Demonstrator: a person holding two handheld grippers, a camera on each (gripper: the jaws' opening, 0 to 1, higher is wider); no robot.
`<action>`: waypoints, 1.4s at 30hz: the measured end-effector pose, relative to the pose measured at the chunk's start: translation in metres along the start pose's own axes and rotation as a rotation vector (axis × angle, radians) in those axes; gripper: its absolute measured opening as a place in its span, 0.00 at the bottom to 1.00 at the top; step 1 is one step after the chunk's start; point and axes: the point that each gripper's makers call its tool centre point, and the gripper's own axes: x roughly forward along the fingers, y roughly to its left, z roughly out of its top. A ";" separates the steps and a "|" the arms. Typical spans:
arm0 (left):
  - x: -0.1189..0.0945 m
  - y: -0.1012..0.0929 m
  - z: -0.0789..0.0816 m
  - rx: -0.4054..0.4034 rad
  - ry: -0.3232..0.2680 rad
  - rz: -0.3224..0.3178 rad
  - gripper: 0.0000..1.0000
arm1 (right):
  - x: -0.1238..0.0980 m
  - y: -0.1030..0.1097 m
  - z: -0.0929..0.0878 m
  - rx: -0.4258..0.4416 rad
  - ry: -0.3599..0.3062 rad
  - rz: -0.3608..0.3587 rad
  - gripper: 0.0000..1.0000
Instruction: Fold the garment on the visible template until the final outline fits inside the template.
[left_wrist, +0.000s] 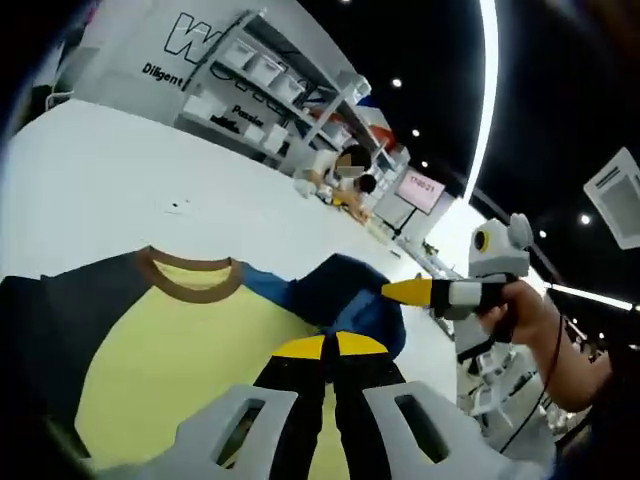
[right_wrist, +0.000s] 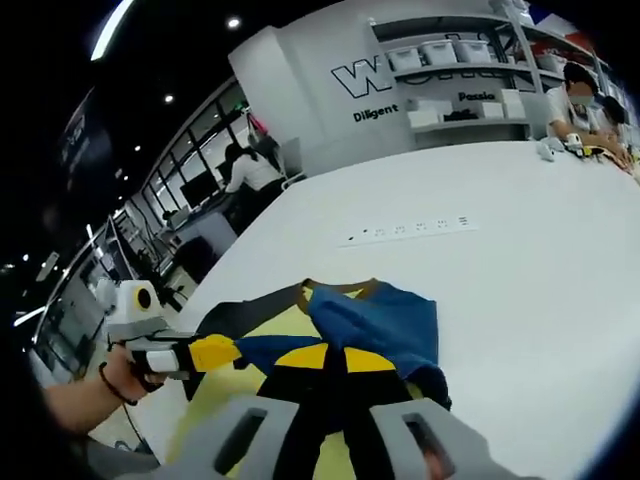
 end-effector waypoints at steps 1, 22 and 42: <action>-0.004 0.003 0.004 -0.009 -0.005 0.007 0.00 | 0.001 0.001 -0.001 0.000 0.001 0.003 0.00; -0.080 0.072 0.037 -0.056 0.044 0.208 0.00 | 0.038 -0.030 -0.016 -0.211 0.079 -0.102 0.05; -0.113 0.117 0.025 0.008 0.227 0.353 0.00 | 0.103 -0.085 -0.016 -0.491 0.219 -0.180 0.11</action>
